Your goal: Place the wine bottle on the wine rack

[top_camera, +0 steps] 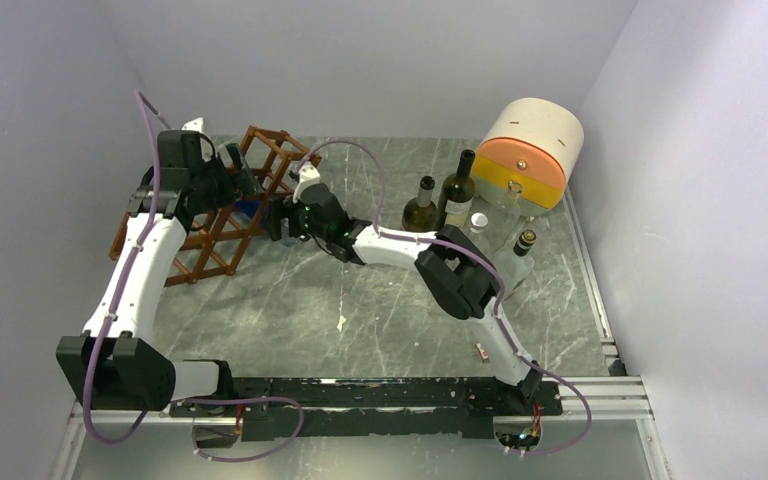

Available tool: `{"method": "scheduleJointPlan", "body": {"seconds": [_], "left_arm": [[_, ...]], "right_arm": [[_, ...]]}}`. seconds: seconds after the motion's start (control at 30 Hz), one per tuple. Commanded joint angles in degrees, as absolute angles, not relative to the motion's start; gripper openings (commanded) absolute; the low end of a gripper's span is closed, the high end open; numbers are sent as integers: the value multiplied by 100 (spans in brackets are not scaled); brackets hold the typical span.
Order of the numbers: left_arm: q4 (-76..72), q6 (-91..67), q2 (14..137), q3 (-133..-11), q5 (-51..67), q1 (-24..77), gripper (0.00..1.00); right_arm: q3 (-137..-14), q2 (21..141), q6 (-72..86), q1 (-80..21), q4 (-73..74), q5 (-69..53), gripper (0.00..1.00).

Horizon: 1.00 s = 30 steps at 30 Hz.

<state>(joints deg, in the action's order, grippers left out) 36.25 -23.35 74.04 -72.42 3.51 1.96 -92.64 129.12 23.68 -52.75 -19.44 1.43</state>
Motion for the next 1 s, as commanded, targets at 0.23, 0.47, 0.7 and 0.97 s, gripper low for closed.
{"method": "scheduleJointPlan", "body": {"seconds": [0.23,0.47,0.7,0.97], "left_arm": [[4067,-2495,6898,-7722,-1149,149,97],[4523,-2863,6591,-7701,-1733,-175,97],[4722,-3187,6101,-7131,-1642,-845,97],[5025,-3234,5865,-6879,-2161,-1025,89]], "right_arm": [[-9403,12235,2049,-5276,-2024,335,92],[-9232,11362,1876,-5273,-1165,247,86],[-8423,10183,1764,-5275,-685,211,84],[-7761,9392,2018,-5274,-567,-147,80]]}}
